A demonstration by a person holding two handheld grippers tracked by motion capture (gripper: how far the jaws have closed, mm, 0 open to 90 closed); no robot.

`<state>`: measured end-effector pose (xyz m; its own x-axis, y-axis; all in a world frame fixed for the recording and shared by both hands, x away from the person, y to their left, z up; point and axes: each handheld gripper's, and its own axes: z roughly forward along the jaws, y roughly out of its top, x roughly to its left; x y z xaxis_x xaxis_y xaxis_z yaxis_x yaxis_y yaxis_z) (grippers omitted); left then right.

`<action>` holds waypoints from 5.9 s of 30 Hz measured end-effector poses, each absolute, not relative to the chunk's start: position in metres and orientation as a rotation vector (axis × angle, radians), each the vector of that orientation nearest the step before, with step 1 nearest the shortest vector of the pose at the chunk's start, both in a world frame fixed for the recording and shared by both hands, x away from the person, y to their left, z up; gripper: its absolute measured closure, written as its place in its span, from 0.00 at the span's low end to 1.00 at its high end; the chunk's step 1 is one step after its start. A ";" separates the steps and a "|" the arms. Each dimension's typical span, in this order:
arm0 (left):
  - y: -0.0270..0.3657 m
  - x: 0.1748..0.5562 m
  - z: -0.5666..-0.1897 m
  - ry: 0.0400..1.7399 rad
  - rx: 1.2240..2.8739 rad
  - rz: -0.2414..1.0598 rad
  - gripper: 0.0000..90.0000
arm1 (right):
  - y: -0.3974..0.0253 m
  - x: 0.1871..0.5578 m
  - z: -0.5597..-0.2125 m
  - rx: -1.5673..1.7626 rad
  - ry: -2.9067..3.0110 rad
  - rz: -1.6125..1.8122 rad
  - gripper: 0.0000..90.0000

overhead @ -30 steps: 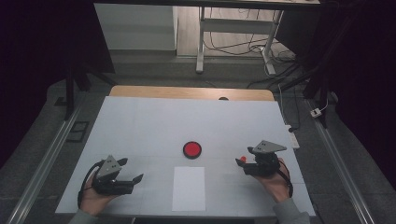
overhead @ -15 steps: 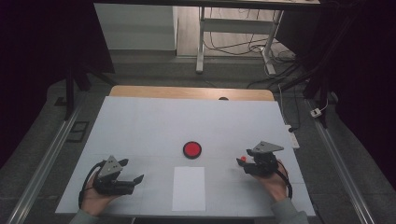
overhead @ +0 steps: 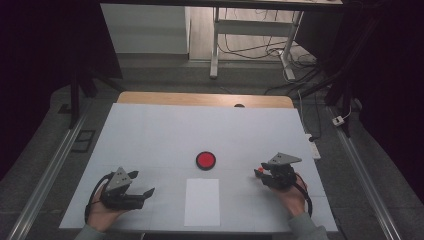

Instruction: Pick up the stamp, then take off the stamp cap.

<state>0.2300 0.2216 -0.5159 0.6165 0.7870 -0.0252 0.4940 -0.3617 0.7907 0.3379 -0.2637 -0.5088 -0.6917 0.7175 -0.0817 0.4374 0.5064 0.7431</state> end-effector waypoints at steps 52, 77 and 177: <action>0.223 0.232 -0.518 1.022 2.034 0.453 0.19 | -0.269 0.328 -0.489 0.987 2.260 1.325 0.80; 0.224 0.236 -0.521 1.036 2.020 0.462 0.19 | -0.254 0.326 -0.478 0.968 2.261 1.473 0.80; 0.215 0.235 -0.519 1.015 2.011 0.462 0.21 | -0.172 0.302 -0.477 0.683 2.403 1.675 0.80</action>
<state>0.2354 0.2153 -0.5186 0.6080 0.7931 -0.0370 0.4935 -0.3410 0.8001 0.3020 -0.1719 -0.4772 -0.8883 0.4357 0.1453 0.2870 0.2796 0.9162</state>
